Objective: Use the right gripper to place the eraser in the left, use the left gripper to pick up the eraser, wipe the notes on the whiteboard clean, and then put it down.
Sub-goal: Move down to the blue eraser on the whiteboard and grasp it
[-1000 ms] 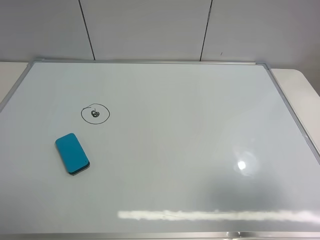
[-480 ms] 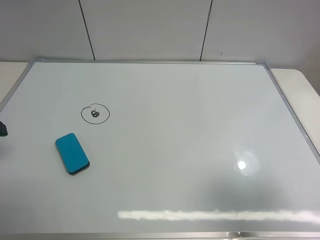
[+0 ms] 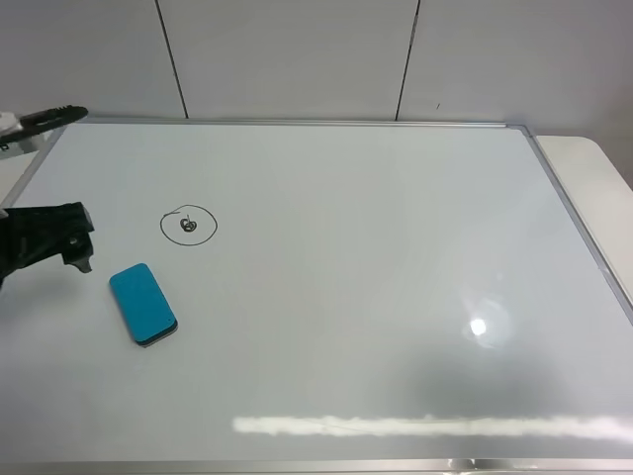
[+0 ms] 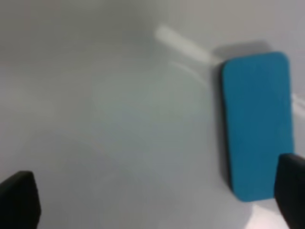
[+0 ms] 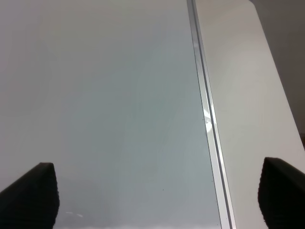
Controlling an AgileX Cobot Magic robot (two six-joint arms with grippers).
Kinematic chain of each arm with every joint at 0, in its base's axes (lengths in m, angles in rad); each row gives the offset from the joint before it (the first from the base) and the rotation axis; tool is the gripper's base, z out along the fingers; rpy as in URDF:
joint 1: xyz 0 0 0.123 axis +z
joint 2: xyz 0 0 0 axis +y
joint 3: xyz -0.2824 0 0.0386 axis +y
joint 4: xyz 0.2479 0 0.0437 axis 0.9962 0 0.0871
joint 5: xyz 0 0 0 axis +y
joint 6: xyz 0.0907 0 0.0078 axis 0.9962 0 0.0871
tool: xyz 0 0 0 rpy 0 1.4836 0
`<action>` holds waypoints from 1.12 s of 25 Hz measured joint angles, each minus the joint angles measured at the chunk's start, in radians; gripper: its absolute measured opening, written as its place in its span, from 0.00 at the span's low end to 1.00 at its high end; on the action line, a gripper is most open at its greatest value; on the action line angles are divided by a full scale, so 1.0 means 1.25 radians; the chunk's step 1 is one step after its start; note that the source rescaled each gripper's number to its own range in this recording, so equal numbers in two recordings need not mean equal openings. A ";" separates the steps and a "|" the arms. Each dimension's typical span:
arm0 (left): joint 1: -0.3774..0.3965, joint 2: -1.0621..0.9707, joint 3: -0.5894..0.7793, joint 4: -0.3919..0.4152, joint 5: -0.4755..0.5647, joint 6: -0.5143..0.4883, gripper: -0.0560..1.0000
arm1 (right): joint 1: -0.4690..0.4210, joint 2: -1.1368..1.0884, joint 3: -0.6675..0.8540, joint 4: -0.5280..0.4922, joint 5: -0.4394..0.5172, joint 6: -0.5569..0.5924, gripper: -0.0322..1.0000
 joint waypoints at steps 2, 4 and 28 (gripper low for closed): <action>-0.045 0.037 -0.013 0.035 0.000 -0.082 1.00 | 0.000 0.000 0.000 0.000 0.000 0.000 0.83; -0.064 0.076 -0.035 0.050 0.000 -0.121 1.00 | 0.000 0.000 0.000 0.000 0.000 0.000 0.83; 0.080 0.279 -0.104 -0.066 -0.208 0.072 1.00 | 0.000 0.000 0.000 0.001 0.000 0.000 0.82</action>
